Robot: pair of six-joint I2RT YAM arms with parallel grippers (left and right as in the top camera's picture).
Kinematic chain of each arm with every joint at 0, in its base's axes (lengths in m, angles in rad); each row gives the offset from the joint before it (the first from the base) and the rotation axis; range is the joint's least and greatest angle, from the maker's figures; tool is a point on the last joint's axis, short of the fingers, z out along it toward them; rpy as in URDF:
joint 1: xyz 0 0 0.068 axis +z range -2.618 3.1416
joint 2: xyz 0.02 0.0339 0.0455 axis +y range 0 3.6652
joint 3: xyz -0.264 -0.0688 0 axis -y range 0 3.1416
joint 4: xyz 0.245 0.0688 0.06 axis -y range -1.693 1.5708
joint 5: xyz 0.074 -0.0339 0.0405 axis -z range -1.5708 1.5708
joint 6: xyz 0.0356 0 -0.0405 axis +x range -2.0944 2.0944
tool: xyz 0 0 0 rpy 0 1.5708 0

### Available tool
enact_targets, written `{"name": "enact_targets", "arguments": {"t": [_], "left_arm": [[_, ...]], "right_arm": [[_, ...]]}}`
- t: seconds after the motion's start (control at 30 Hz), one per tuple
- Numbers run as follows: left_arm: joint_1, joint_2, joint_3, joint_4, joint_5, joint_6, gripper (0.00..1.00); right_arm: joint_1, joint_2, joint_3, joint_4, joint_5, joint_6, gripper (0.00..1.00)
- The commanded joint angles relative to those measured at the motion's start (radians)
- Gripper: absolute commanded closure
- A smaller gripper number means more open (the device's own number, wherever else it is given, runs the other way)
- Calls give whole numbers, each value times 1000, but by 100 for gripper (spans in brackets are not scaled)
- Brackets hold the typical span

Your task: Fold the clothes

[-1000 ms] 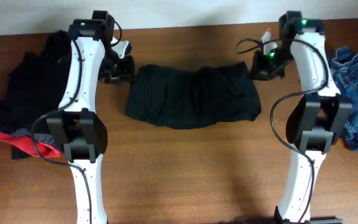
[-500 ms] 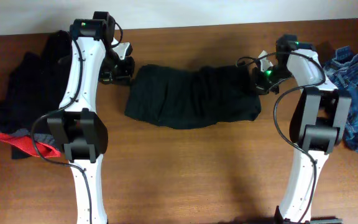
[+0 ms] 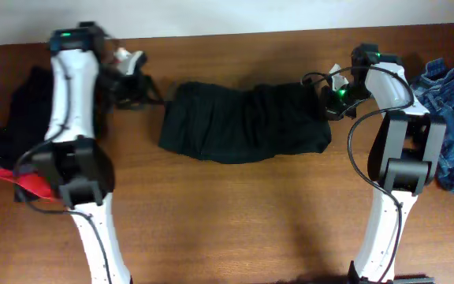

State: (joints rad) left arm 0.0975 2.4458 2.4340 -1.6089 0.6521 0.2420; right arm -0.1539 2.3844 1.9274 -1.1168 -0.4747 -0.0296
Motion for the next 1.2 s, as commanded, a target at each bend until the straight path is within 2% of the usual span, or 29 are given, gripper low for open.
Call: {"name": "enact_targets", "arguments": {"t": [0.0,0.13,0.3,0.77,0.9,0.93,1.0,1.03,1.07,1.17], "left_arm": [[50,-23,-85,13,198,156,28],[14,-23,-277,109,227,240,25],[2,-23,-432,250,314,247,24],[-14,-23,-608,429,314,268,23],[-39,-22,-623,484,364,268,24],[-47,-22,-623,496,378,267,30],[-63,-22,-623,514,404,267,59],[-71,-22,-623,522,407,262,81],[-74,-22,-623,530,406,246,99],[-58,-23,-623,544,407,191,99]], "right_arm": [[-3,-20,-10,9,16,-8,96],[-3,-20,-10,6,16,-8,96],[-3,-20,-10,-1,16,-8,96],[-3,-20,-10,-11,16,-8,96],[-3,-20,-10,-12,15,-8,96],[-3,-20,-10,-12,15,-8,96],[-3,-20,-10,-13,15,-8,96],[-3,-20,-10,-13,15,-8,96],[-3,-20,-10,-14,15,-8,96],[-3,-20,-10,-20,15,-8,96]]}}
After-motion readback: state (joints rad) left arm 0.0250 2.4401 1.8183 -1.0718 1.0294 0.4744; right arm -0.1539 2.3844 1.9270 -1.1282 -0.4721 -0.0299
